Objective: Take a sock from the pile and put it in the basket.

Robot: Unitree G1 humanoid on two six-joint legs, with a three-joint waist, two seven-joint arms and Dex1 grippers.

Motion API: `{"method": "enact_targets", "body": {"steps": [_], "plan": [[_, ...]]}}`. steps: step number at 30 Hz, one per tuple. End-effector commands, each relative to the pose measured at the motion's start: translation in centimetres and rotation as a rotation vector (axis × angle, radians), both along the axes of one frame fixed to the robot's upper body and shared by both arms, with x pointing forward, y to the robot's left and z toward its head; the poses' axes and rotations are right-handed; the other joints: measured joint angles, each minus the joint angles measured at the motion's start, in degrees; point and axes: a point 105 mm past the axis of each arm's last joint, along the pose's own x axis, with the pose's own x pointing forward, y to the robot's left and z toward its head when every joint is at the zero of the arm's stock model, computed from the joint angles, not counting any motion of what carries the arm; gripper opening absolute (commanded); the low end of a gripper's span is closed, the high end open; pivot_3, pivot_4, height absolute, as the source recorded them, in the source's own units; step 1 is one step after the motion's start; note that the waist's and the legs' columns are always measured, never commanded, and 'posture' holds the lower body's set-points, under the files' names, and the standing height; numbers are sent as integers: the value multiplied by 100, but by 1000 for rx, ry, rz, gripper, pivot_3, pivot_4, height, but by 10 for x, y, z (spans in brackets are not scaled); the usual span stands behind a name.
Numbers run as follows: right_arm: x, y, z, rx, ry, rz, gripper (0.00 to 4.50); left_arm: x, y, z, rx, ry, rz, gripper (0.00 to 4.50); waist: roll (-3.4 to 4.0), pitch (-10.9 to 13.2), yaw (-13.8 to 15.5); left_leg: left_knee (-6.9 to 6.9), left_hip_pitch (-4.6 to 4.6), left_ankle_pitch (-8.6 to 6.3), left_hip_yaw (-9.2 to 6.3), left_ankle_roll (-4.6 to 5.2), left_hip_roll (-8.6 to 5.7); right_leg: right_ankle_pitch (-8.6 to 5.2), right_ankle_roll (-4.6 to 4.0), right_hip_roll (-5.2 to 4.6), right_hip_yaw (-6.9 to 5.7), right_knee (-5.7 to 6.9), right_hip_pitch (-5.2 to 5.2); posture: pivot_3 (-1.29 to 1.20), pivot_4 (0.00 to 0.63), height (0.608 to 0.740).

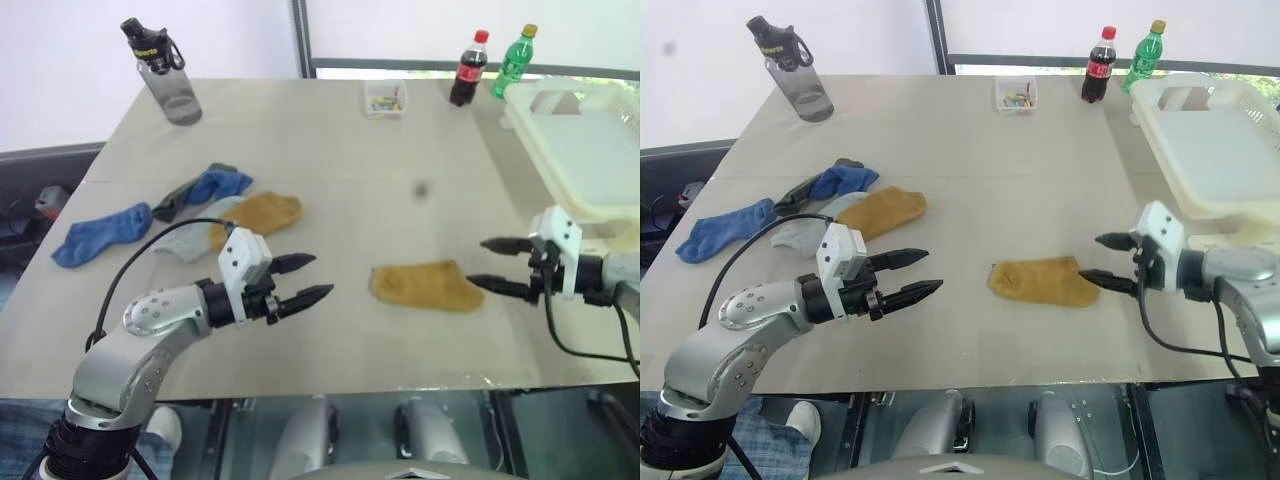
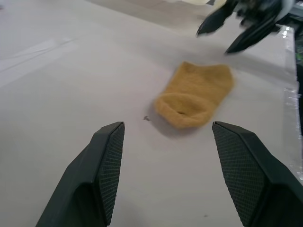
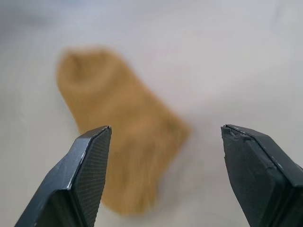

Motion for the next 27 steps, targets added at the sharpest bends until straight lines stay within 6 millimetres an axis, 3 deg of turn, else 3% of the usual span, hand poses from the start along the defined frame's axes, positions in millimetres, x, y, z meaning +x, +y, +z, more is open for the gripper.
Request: {"method": "enact_targets", "body": {"steps": [1, 6, 10, 13, 15, 27], "plan": [[-8, 14, 30, 63, -73, 72, 3789, 16, 9, 7, 9, -82, 93, 3176, -1, 0, 7, 0, 0, 0, -1, 0, 0, 0, 0, 0, -1, 0, 0, 0, 150, 740], [-6, 19, 33, 63, -117, 78, 3789, 47, 22, -3, 30, -103, 273, 3176, -3, 1, 70, 2, -3, 0, -2, 0, -3, 0, 0, -1, -4, -2, 1, 0, 150, 740], [-4, 20, 36, 70, -150, 72, 3789, 55, 21, -6, 23, -100, 295, 3176, -6, 3, 106, 2, -5, 0, -1, 0, -4, 0, 0, -2, -4, -2, -1, 0, 150, 740], [0, 21, 42, 92, -199, 58, 3789, 87, 35, -13, 72, -114, 458, 3176, -6, 3, 126, 2, -2, 0, 0, 0, -4, 0, 0, -4, -3, -2, 0, 0, 150, 740], [1, 21, 43, 98, -210, 50, 3789, 99, 39, -16, 99, -127, 504, 3176, -11, 5, 123, 5, -6, 1, -11, -1, -7, 1, 1, 0, -14, 5, 0, 0, 150, 740], [4, 21, 44, 121, -237, 16, 3789, 129, 35, -34, 181, -167, 521, 3176, -12, 5, 113, 5, -13, 14, -3, -23, -9, 1, 1, -2, -9, 0, -5, 0, 150, 740]]}}
